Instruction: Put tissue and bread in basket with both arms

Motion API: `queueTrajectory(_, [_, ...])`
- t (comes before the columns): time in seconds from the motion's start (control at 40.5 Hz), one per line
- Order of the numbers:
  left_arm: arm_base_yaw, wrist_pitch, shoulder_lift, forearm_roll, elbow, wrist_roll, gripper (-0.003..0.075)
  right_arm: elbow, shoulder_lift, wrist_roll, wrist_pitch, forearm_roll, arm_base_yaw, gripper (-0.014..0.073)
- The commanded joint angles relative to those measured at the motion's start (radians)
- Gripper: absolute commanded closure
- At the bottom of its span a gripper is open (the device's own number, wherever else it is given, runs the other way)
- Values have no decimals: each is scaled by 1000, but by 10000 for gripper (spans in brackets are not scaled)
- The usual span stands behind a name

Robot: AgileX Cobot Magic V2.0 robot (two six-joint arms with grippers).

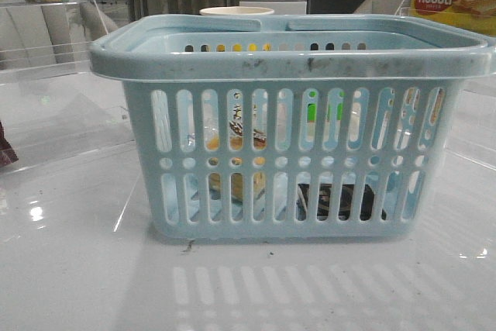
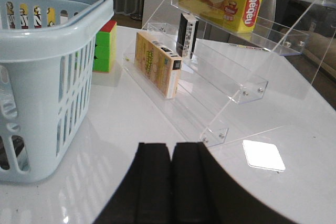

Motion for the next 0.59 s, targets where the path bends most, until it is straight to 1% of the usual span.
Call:
queueTrajectory(0.0, [-7,-87,-16,-10,-2,-1,629,1,-19,44,-131,-29,-5,540])
queueTrajectory(0.049, [-7,-87,-16,-10,-2,-1,629,1,-19,102,-152,-62,-5,540])
queueTrajectory(0.123, [-7,-87,-16,-10,-2,-1,629,1,-19,151,-175,-82,-5,540])
queueTrajectory(0.568, [-7,-87,-16,-10,-2,-1,629,1,-19,151,-170,-82,-5,540])
